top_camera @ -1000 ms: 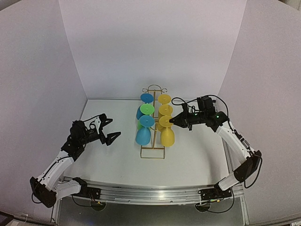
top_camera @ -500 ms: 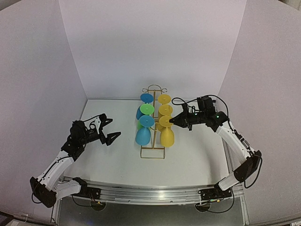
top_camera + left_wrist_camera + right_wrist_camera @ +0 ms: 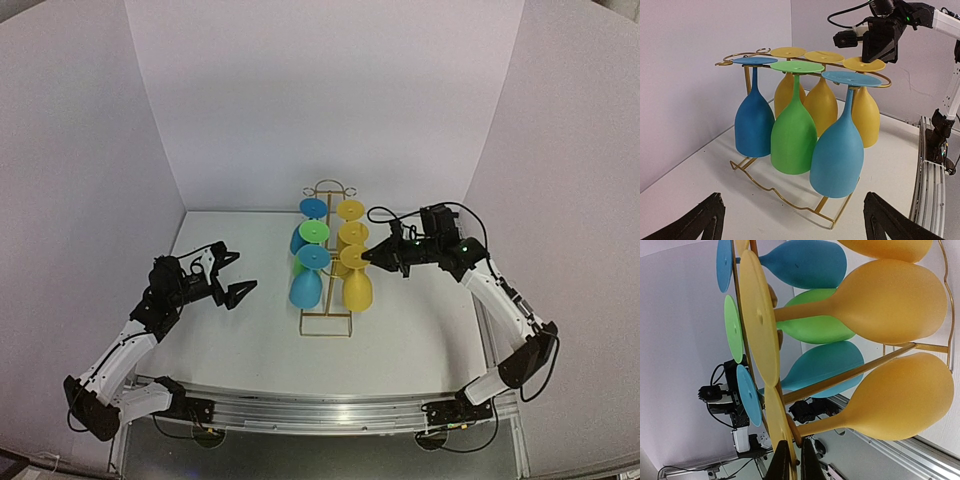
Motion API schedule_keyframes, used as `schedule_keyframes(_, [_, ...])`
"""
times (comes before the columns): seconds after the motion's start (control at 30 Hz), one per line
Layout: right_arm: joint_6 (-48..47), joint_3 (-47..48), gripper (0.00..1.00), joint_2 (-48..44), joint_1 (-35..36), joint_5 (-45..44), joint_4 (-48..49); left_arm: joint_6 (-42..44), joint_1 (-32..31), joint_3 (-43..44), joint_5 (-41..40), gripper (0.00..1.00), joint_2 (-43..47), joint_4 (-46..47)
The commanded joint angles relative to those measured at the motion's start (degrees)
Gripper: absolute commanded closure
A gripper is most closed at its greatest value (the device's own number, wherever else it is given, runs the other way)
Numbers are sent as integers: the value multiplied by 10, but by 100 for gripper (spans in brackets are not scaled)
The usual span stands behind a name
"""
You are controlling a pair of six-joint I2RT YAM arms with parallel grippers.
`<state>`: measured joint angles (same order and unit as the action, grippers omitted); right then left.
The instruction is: Take the wine glass off the wine glass rack
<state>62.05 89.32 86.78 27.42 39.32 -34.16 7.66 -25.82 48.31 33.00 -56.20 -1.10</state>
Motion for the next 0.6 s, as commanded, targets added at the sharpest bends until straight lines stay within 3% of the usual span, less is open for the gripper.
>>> schedule_keyframes(0.0, [-10,-1,93,-22,0,-7,11,5,-2,15,11,4,9,-5])
schedule_keyframes(0.2, [-6,1,87,-27,0,-4,10,1,-2,13,10,4,12,-5])
schedule_keyframes(0.57, [-2,-19,91,-40,0,-11,8,-2,-2,11,13,4,13,-7])
